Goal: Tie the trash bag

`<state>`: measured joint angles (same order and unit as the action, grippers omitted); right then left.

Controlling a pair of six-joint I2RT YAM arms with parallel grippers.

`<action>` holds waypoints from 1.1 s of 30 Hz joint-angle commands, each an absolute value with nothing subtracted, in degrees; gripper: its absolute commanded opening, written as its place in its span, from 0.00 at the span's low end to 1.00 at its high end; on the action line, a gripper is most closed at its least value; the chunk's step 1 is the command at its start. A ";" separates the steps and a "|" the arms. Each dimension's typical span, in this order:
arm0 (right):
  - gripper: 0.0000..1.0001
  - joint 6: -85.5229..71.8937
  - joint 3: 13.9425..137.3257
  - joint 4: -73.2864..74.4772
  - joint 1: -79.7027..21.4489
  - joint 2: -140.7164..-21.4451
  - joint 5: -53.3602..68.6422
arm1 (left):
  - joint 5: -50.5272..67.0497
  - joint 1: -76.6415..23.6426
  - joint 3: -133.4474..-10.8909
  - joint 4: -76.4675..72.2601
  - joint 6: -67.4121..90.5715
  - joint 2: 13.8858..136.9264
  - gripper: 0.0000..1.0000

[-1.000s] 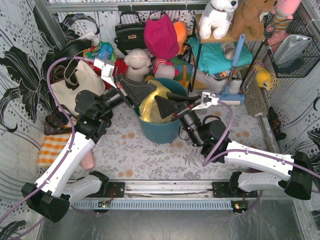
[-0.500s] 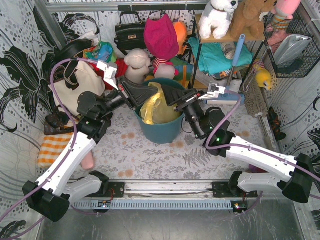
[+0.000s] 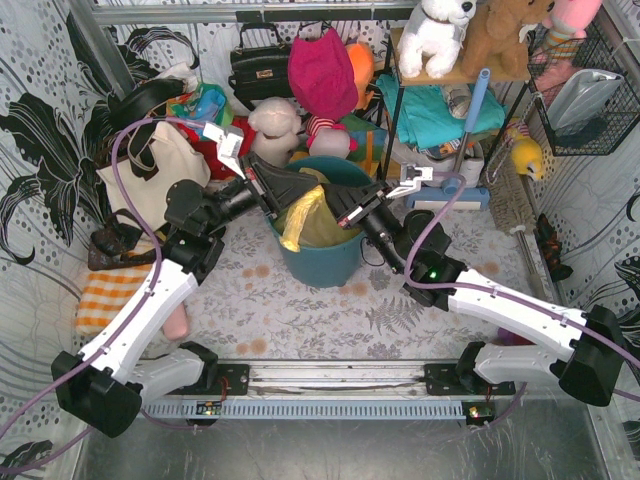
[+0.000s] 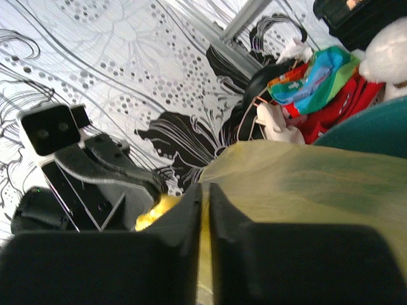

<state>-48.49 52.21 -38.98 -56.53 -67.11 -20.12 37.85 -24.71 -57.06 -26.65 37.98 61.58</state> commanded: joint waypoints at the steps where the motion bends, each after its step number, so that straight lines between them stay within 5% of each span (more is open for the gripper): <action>1: 0.00 -46.48 50.89 -36.84 -56.35 -65.02 -16.03 | 34.71 -24.91 -57.77 -26.92 35.58 62.20 0.00; 14: 0.00 -36.20 52.30 -28.91 -56.42 -64.52 -8.34 | 28.68 -24.96 -60.62 -22.56 33.05 64.81 0.00; 21: 0.00 -14.35 53.58 -25.32 -56.40 -62.23 -6.40 | 33.77 -24.94 -60.87 -25.44 33.31 65.07 0.00; 22: 0.04 -11.00 53.84 -25.16 -56.41 -61.78 -6.17 | 35.71 -24.96 -60.65 -26.34 33.33 64.92 0.00; 24: 0.34 -5.10 54.57 -24.42 -56.37 -61.05 -6.16 | 40.09 -24.96 -60.45 -28.21 33.51 64.79 0.00; 26: 0.53 -0.16 54.48 -24.81 -56.42 -60.04 -4.77 | 43.10 -24.95 -60.54 -29.63 33.95 64.75 0.00; 33: 0.69 10.90 54.14 -26.19 -56.37 -58.44 2.49 | 48.02 -24.95 -60.97 -29.89 33.77 64.84 0.00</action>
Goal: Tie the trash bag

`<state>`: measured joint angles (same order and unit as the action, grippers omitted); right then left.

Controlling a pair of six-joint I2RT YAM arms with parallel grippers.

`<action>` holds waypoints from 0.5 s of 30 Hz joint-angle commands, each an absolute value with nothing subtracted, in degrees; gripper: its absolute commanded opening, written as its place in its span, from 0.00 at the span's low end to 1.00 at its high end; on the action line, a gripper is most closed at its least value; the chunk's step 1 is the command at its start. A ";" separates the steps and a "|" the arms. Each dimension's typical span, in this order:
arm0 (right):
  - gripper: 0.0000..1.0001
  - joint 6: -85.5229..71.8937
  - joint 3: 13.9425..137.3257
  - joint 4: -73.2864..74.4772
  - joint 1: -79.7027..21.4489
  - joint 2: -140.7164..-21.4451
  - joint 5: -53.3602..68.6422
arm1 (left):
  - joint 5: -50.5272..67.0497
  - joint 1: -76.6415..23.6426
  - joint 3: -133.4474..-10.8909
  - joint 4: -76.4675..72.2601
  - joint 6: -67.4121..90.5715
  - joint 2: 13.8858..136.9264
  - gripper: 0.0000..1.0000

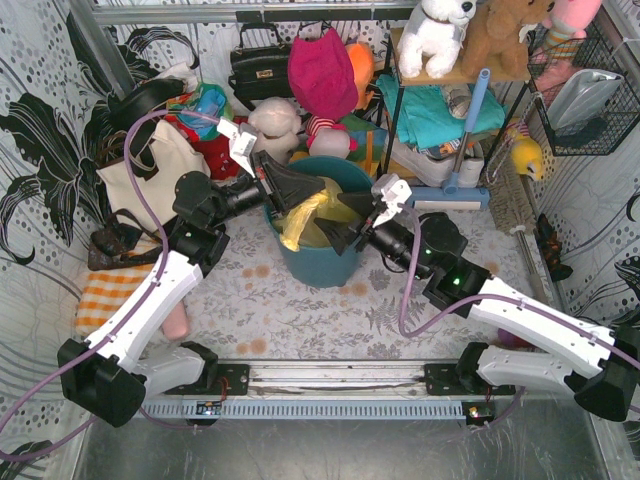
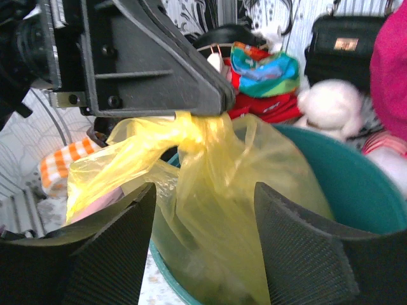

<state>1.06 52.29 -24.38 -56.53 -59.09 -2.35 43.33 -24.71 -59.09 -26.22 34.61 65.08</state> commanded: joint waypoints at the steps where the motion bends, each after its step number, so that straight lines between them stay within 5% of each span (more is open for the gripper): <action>1: 0.69 12.26 54.38 -25.74 -56.40 -58.56 2.77 | 48.30 -24.96 -60.92 -29.86 33.75 64.78 0.00; 15: 0.40 22.97 62.31 -16.66 -56.30 -62.22 7.58 | 48.38 -24.96 -59.68 -30.01 34.07 63.92 0.00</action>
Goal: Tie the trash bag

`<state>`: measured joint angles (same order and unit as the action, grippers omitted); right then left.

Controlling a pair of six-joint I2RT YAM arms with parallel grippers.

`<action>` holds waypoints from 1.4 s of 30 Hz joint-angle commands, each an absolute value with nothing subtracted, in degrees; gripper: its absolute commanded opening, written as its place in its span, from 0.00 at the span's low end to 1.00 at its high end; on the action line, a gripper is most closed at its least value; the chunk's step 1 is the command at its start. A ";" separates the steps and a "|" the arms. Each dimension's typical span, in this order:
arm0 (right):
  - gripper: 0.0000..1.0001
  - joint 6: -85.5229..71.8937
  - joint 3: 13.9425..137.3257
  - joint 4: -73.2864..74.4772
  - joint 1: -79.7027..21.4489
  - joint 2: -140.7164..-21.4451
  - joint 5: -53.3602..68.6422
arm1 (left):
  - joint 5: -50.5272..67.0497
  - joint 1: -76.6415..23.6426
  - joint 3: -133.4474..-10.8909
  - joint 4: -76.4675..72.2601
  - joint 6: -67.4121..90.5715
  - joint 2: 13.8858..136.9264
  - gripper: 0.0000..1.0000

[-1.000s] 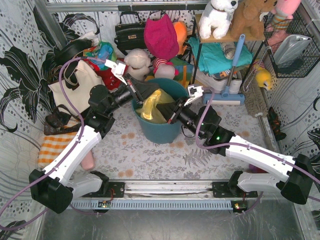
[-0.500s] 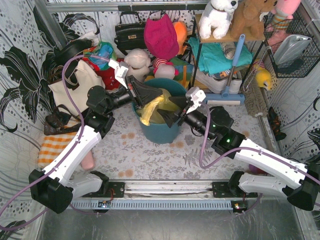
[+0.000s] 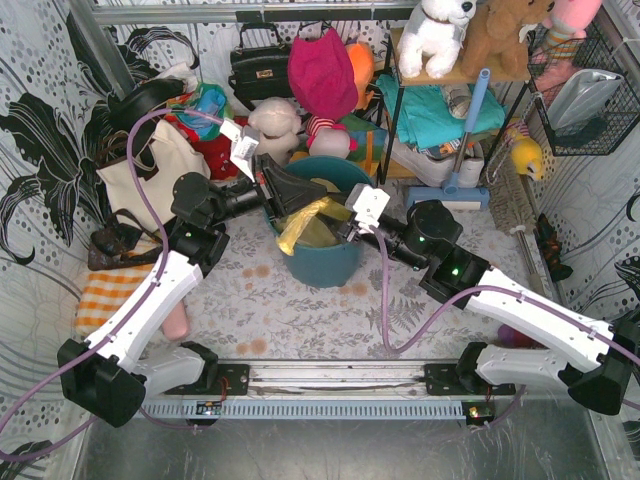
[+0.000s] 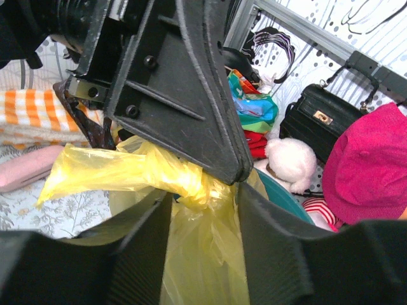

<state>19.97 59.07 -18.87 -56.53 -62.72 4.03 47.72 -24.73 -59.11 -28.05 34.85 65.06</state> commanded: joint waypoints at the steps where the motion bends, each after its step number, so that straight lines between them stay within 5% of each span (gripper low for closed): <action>1: 0.36 23.01 62.58 -15.94 -56.37 -62.01 8.17 | 47.87 -24.96 -59.86 -29.33 33.65 63.95 0.00; 17: 0.00 19.34 63.44 -9.16 -56.38 -60.23 15.98 | 38.60 -24.94 -62.30 -23.45 30.78 66.06 0.00; 42: 0.00 14.49 60.33 -7.50 -56.34 -61.25 15.46 | 35.54 -24.95 -62.35 -28.94 33.67 66.59 0.01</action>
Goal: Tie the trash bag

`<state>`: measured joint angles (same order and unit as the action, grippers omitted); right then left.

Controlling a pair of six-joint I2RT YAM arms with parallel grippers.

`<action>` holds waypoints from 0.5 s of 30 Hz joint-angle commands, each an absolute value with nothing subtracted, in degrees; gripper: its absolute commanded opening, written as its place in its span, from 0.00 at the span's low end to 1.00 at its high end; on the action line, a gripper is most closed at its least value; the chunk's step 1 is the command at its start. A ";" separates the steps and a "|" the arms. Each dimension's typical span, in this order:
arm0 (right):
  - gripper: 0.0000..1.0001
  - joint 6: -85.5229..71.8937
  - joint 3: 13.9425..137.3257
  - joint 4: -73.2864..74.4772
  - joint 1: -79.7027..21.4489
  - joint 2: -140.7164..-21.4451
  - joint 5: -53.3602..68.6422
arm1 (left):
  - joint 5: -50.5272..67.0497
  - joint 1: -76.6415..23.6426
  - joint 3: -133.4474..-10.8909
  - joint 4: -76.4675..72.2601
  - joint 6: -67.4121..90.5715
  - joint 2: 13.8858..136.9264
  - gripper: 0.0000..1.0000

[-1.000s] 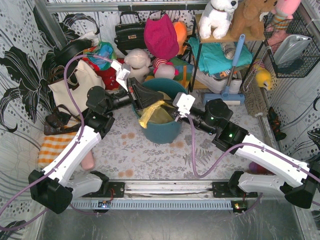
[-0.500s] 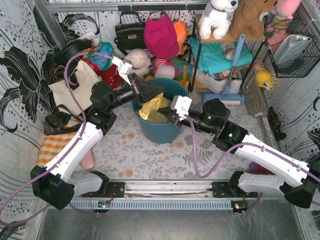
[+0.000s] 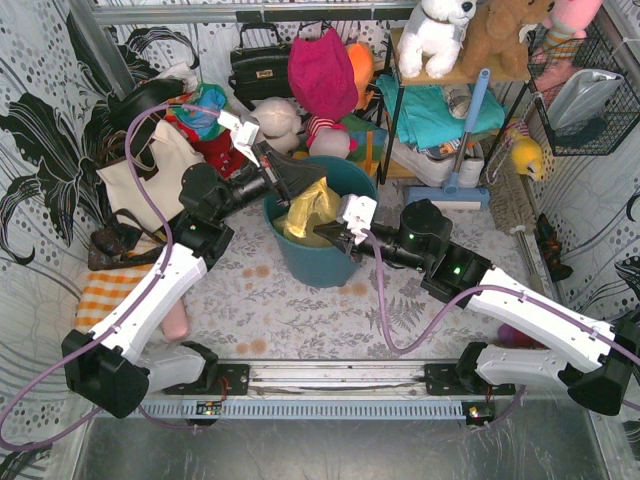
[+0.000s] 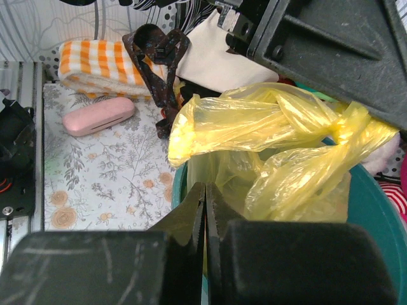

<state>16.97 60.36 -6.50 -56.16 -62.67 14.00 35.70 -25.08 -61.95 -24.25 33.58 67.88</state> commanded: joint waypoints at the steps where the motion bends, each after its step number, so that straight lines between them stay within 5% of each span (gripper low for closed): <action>1: 0.00 13.90 60.42 -8.34 -56.36 -60.74 15.11 | 36.42 -24.96 -62.03 -29.59 33.85 66.55 0.01; 3: 0.03 12.01 60.65 -9.80 -56.29 -59.51 15.04 | 36.89 -24.87 -61.52 -30.08 34.13 66.26 0.01; 5: 0.28 9.86 61.18 -11.27 -56.34 -58.56 15.01 | 36.42 -24.96 -61.38 -29.81 34.32 66.09 0.01; 8: 0.50 4.25 61.24 -13.63 -56.36 -58.55 15.09 | 36.24 -24.89 -61.28 -29.15 34.10 65.86 0.01; 12: 0.63 -10.07 61.81 -15.37 -56.36 -61.01 8.21 | 36.10 -24.94 -60.90 -29.76 34.43 65.88 0.01; 15: 0.57 -22.76 61.29 -15.06 -56.33 -62.49 2.87 | 36.20 -24.94 -60.81 -30.26 34.58 65.86 0.01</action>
<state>-4.32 60.49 -12.67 -56.23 -60.69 10.07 36.03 -25.08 -61.19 -26.57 34.13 66.78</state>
